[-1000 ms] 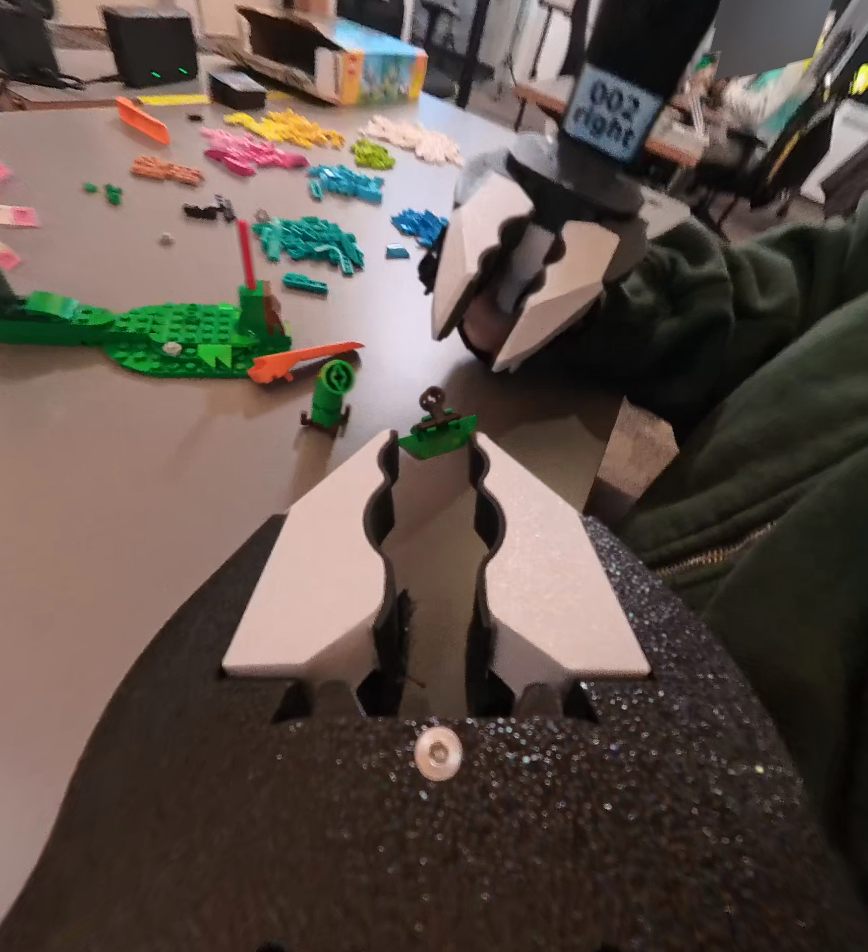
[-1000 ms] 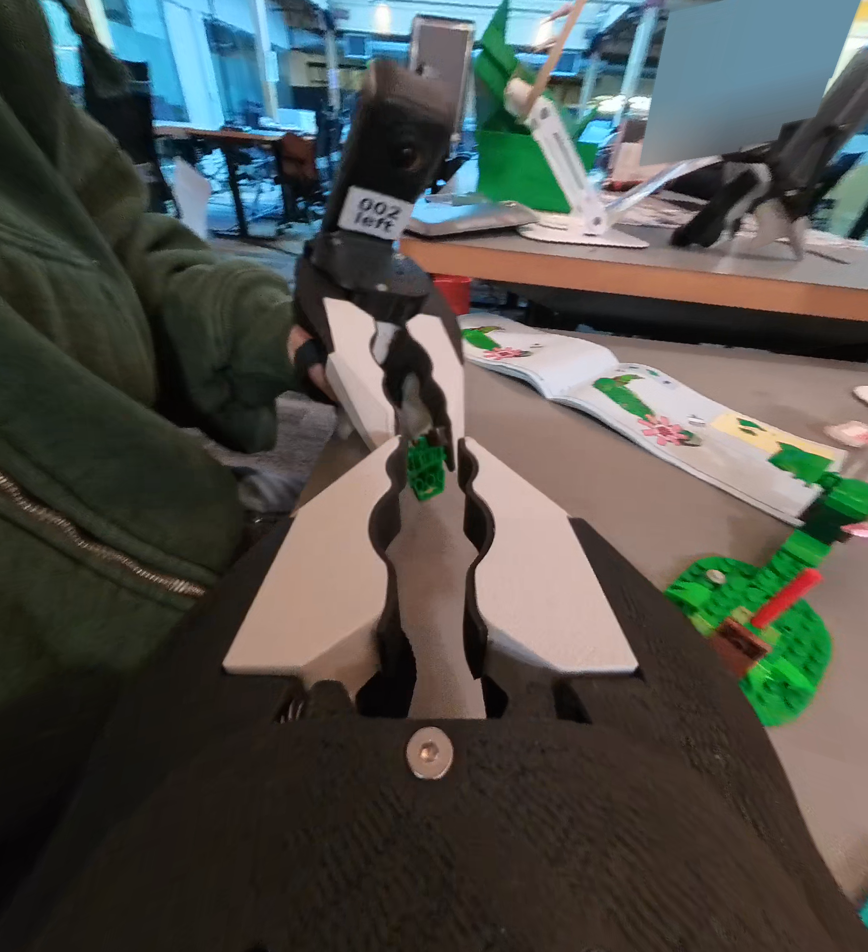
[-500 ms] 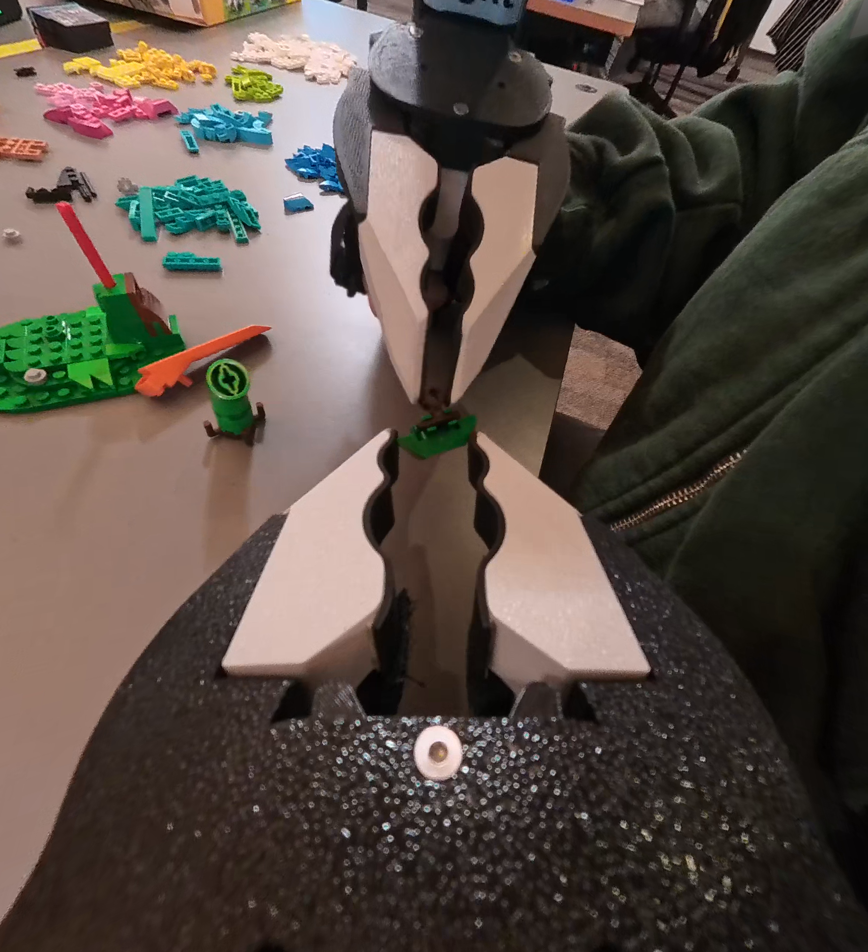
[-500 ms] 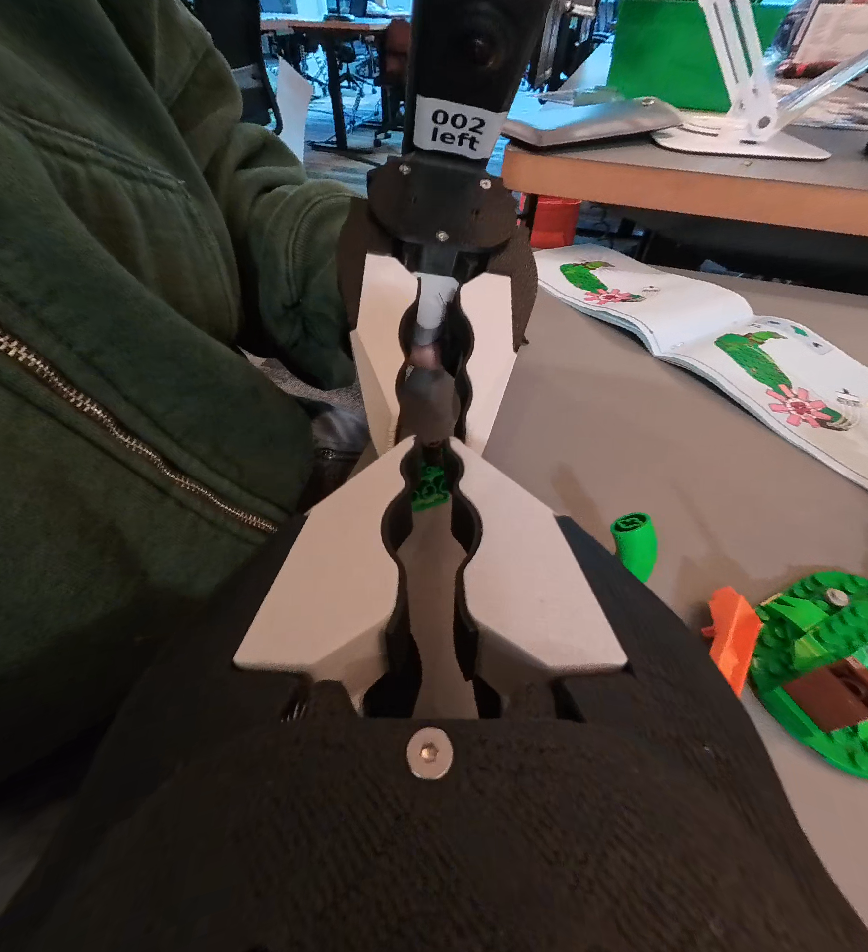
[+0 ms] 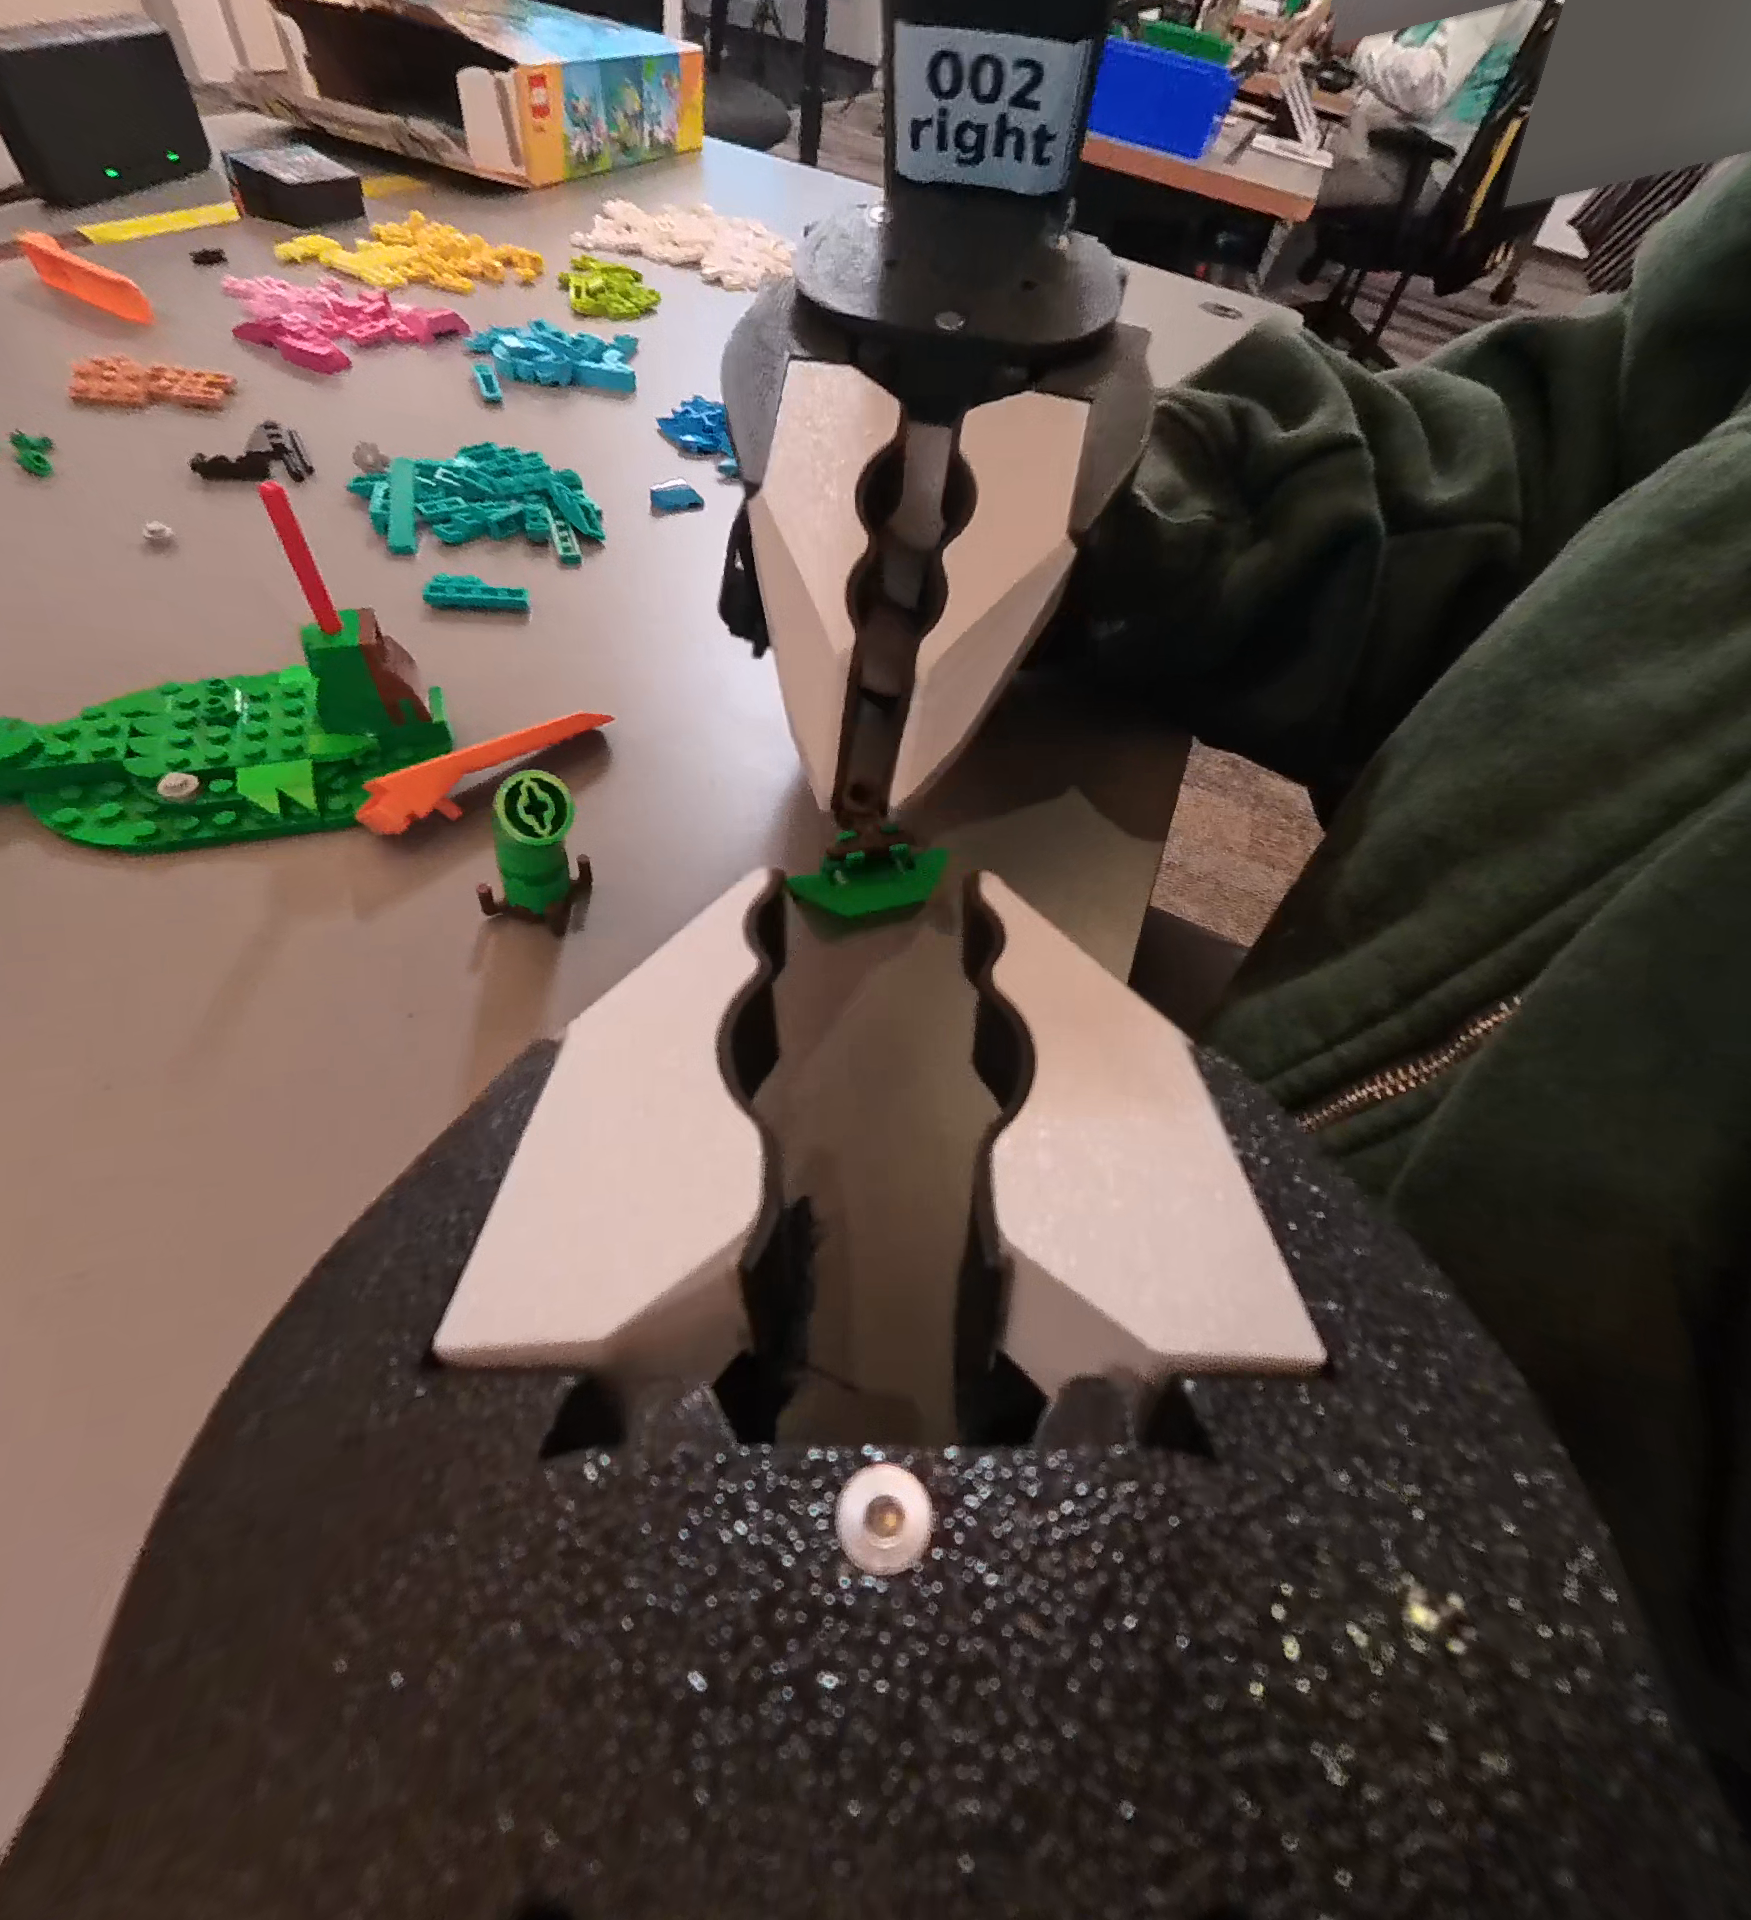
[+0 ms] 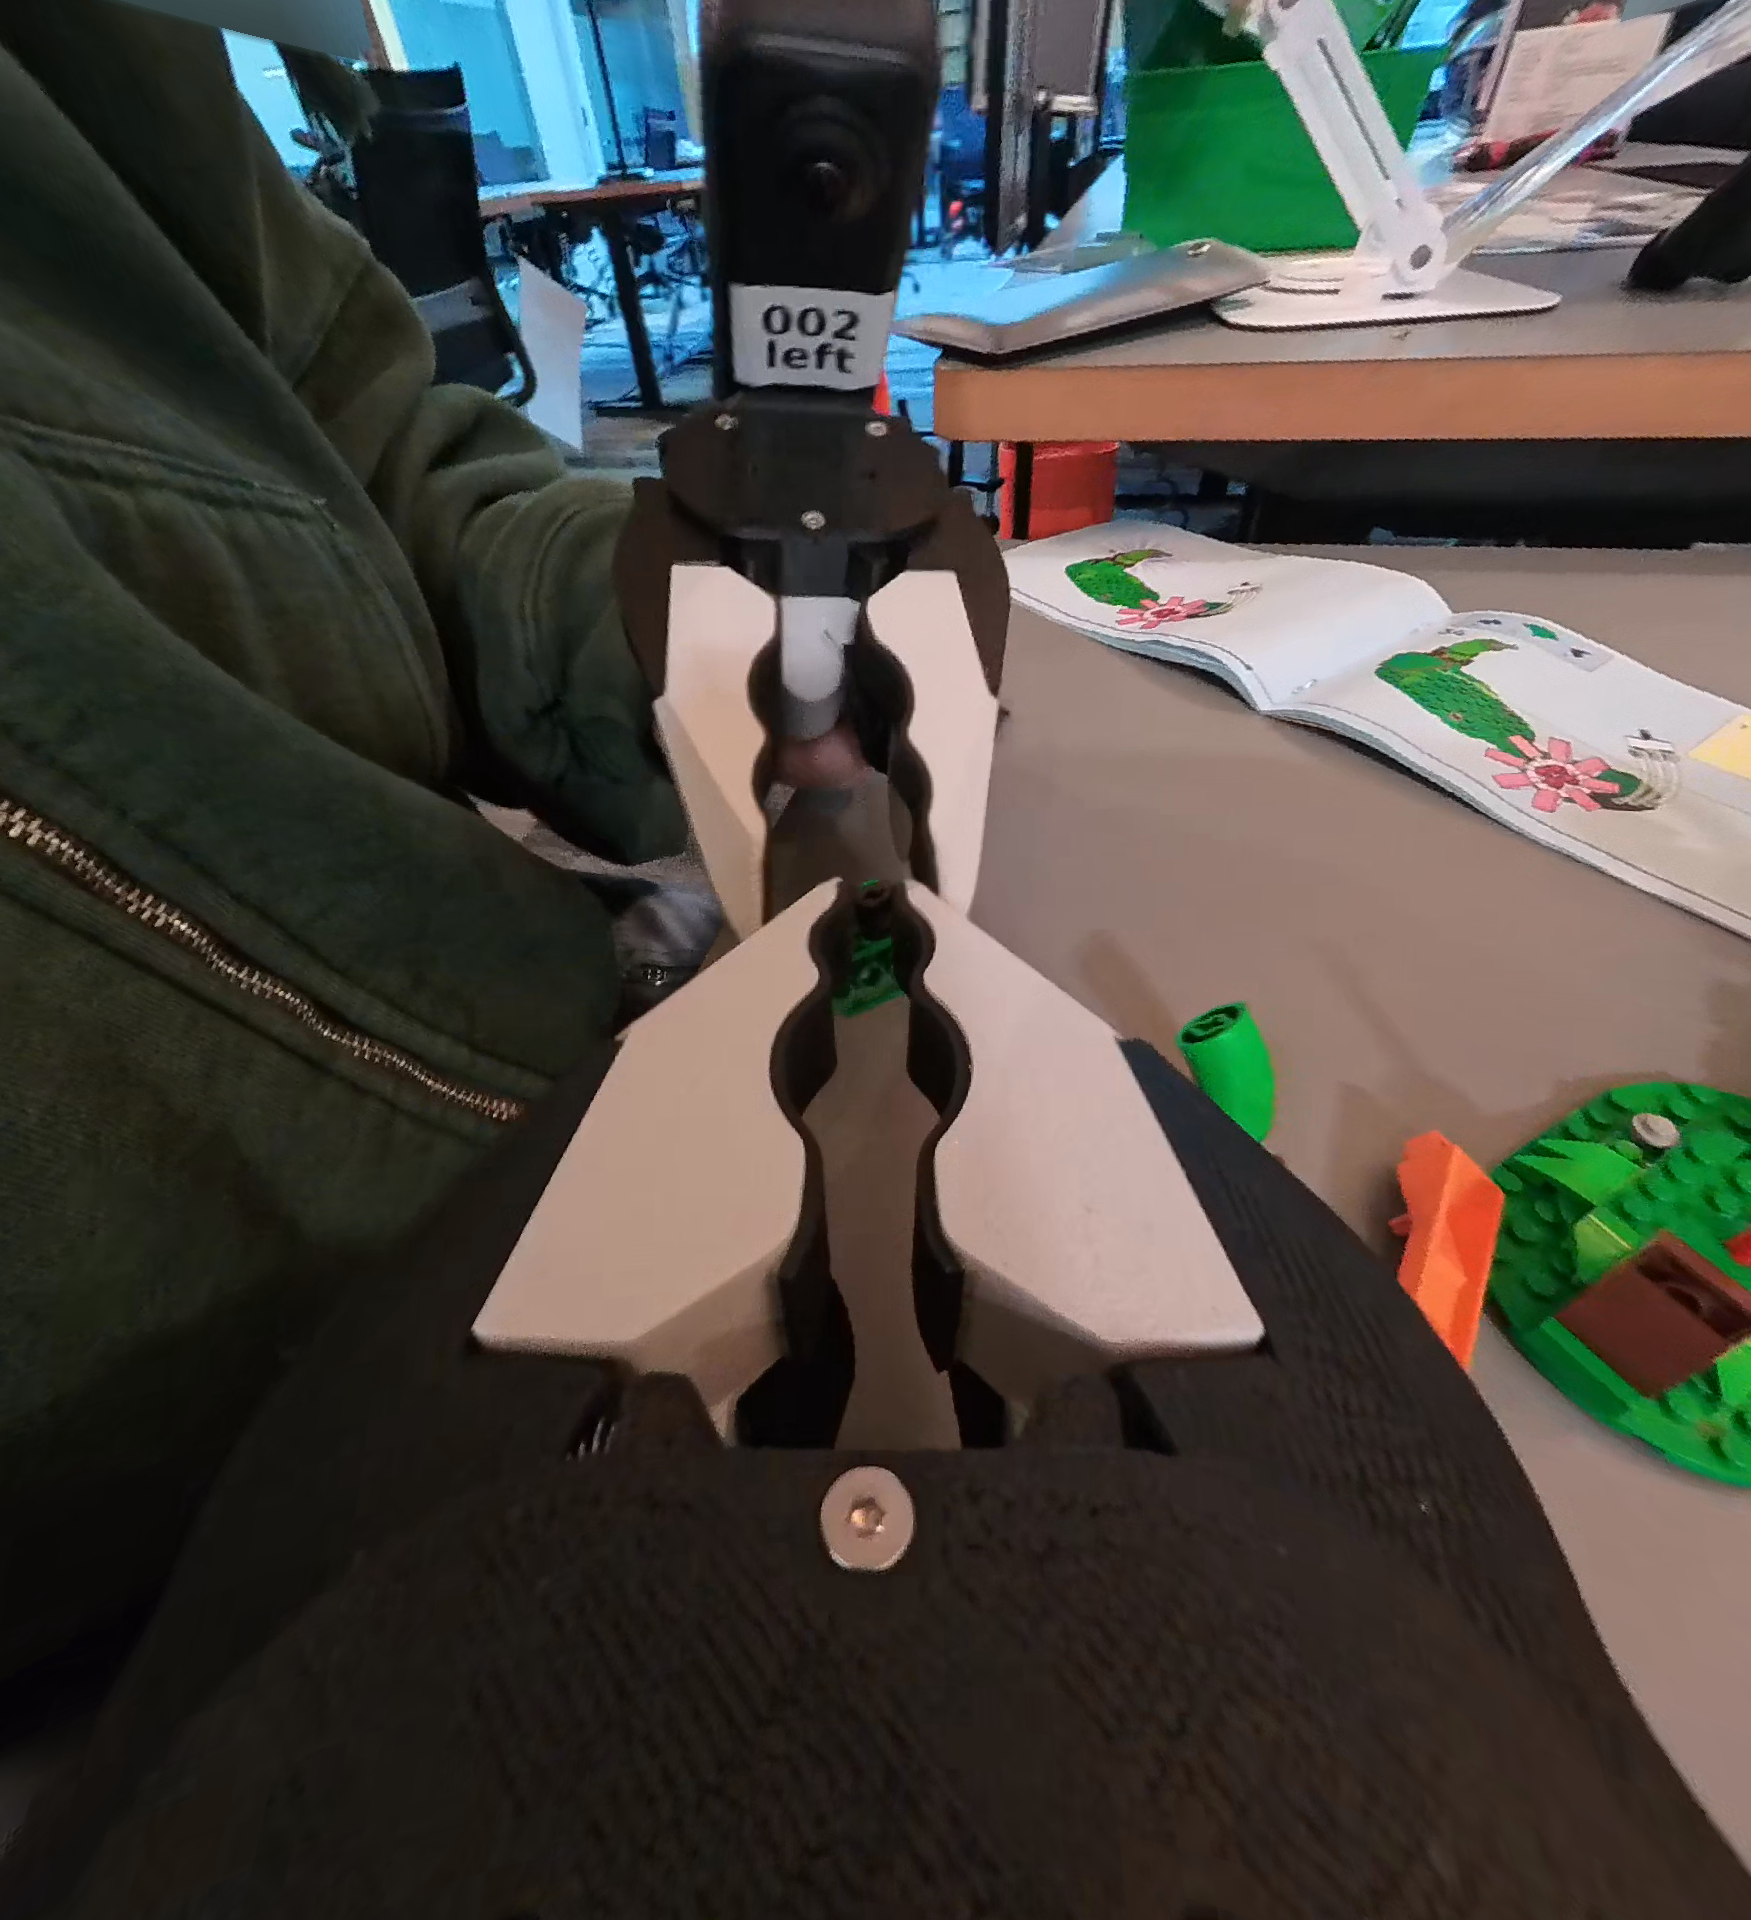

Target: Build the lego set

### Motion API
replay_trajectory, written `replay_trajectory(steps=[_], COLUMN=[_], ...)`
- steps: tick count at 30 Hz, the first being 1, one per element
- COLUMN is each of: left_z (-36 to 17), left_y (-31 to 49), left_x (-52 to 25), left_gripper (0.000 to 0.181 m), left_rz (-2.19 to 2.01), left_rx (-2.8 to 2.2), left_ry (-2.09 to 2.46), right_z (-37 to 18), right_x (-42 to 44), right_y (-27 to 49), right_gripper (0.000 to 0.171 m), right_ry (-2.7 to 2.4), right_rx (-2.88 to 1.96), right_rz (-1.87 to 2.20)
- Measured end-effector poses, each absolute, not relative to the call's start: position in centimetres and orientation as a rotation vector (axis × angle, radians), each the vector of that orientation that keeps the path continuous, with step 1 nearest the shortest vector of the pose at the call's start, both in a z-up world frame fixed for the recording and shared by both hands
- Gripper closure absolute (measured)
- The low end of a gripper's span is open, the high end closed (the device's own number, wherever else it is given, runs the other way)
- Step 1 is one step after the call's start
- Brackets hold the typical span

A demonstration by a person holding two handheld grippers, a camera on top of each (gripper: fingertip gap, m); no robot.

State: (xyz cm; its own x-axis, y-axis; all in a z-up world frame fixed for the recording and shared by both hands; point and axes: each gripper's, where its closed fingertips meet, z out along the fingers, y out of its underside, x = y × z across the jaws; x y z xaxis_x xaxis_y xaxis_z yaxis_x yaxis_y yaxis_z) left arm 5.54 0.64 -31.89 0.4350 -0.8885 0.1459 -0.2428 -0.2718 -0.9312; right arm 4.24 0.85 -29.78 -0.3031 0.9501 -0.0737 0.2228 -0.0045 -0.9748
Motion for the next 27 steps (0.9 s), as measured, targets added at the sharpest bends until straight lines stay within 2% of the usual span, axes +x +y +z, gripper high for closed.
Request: replay_trajectory(steps=[3, 9, 12, 20, 27], left_z=[-32.3, -32.1, -31.4, -31.7, -32.9], left_y=[1.4, 2.1, 2.1, 1.8, 3.0], left_x=[5.6, 6.0, 6.0, 5.9, 3.5], left_gripper=[0.132, 0.137, 0.148, 0.150, 0.151], left_rz=[-0.800, -0.709, -0.748, -0.736, -0.644], left_rx=[-1.793, -1.780, -1.746, -1.765, -1.892], left_ry=[0.946, 0.905, 0.869, 0.901, 0.877], right_z=[-29.2, -28.5, -28.5, -28.9, -31.4], right_x=[4.2, 3.9, 3.8, 3.9, 3.9], right_y=[1.6, 1.7, 1.4, 1.1, 6.9], right_gripper=[0.166, 0.166, 0.166, 0.163, 0.145], right_ry=[-1.512, -1.452, -1.455, -1.511, -1.456], right_rx=[-1.260, -1.249, -1.235, -1.240, -1.398], right_rz=[1.388, 1.426, 1.423, 1.428, 0.922])
